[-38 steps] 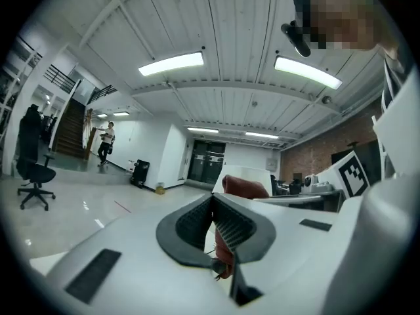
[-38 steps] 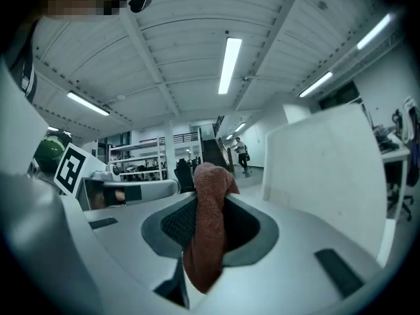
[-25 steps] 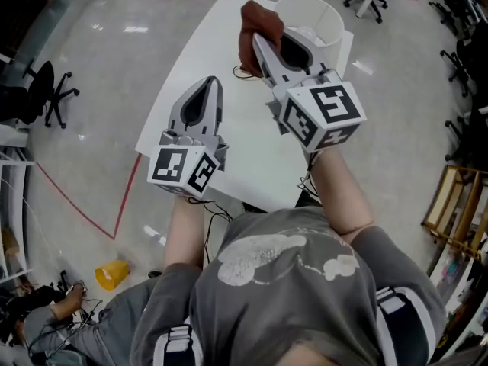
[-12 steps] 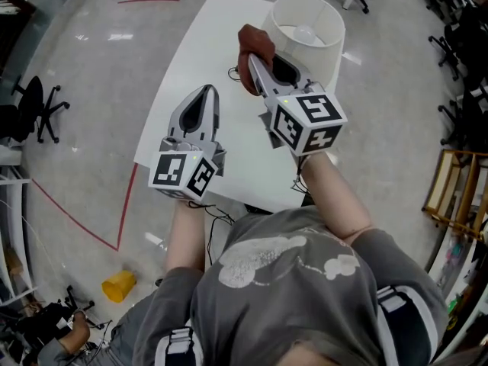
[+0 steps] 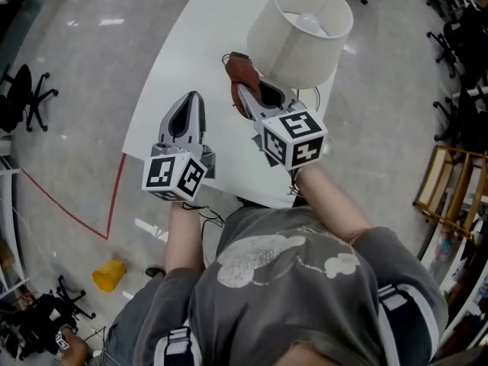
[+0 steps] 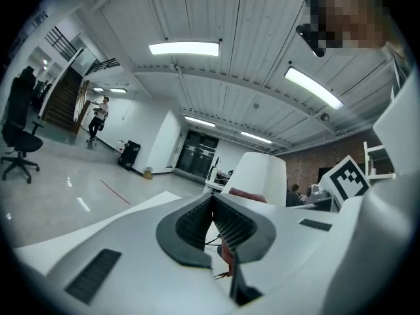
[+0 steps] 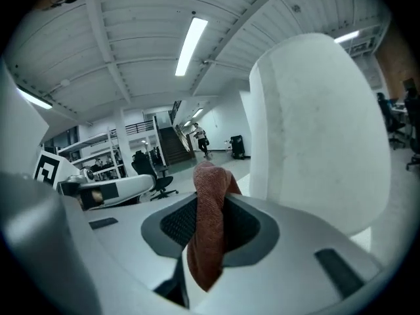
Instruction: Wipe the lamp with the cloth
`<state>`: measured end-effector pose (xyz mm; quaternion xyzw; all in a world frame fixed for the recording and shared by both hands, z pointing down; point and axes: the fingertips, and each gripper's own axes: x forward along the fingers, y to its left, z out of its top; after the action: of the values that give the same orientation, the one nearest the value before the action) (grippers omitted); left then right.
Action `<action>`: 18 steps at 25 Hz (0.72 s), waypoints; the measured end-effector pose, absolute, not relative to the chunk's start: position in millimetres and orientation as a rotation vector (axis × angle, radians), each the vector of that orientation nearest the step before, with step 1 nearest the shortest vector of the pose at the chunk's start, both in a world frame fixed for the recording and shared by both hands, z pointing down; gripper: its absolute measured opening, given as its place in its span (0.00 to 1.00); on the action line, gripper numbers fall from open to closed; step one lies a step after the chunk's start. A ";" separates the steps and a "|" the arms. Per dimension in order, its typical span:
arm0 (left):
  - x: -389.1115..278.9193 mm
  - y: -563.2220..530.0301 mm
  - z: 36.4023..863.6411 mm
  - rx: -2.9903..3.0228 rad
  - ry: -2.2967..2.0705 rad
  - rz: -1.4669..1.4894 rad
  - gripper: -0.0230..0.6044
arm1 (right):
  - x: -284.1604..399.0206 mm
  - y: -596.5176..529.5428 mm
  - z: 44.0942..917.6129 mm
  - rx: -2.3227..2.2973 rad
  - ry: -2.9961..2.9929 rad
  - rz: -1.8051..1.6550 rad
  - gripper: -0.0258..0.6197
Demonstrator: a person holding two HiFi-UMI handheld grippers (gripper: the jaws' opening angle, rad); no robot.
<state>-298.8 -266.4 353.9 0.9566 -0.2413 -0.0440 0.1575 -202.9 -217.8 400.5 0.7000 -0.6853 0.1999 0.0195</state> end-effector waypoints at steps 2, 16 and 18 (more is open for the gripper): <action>-303.8 -264.7 361.4 2.717 -0.731 -0.117 0.05 | -212.5 -215.0 409.2 2.106 -2.163 0.643 0.18; -312.3 -202.2 364.9 2.583 -1.185 -0.141 0.05 | -225.2 -183.0 411.5 1.574 -2.535 0.589 0.18; -309.5 -190.3 366.2 2.562 -1.232 -0.149 0.05 | -222.2 -173.6 410.8 1.510 -2.572 0.565 0.18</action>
<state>-309.5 -190.3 366.2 0.8901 -0.4283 -0.0516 0.1470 -222.2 -173.6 410.8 0.4966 -0.8462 0.1857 0.0529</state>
